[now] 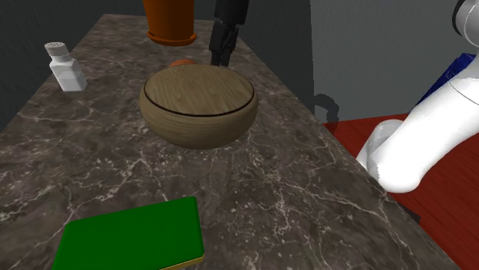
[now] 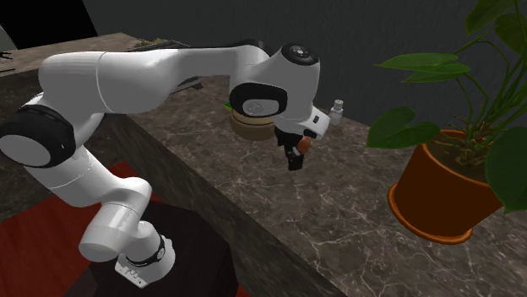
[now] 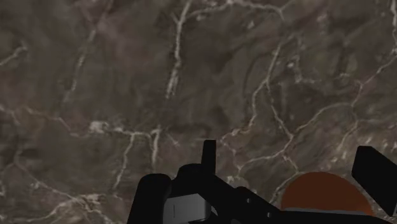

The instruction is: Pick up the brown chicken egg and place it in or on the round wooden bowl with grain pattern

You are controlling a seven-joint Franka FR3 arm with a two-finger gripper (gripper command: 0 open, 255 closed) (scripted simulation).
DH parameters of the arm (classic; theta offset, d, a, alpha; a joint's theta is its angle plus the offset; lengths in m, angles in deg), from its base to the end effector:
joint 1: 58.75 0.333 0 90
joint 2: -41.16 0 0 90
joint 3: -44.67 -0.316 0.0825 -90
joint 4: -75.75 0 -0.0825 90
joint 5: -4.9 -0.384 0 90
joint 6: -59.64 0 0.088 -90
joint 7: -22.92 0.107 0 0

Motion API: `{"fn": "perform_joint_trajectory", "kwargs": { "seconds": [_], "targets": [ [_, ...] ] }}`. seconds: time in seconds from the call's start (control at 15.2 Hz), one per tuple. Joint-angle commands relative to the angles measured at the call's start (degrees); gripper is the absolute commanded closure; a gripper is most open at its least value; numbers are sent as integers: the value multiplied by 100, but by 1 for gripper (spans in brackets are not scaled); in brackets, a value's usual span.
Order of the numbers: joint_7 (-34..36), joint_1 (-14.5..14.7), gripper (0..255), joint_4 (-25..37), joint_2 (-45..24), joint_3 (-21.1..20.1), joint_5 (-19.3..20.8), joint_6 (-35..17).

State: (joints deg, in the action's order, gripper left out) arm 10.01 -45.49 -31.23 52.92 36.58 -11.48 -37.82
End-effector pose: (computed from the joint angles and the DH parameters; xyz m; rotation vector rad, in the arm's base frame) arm 0.4531 0.2126 0.6049 -2.7703 -0.8019 -0.0272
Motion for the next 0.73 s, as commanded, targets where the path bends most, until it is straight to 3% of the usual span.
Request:
{"fn": "perform_joint_trajectory", "kwargs": {
  "seconds": [0.0, 0.26, 0.66],
  "targets": [
    [-70, 87, 0, 415, -287, -72, -81, 2],
    [-161, 223, 0, 987, -677, -202, -190, -14],
    [-184, 277, 0, 529, -662, -272, -212, -471]
  ]
}}
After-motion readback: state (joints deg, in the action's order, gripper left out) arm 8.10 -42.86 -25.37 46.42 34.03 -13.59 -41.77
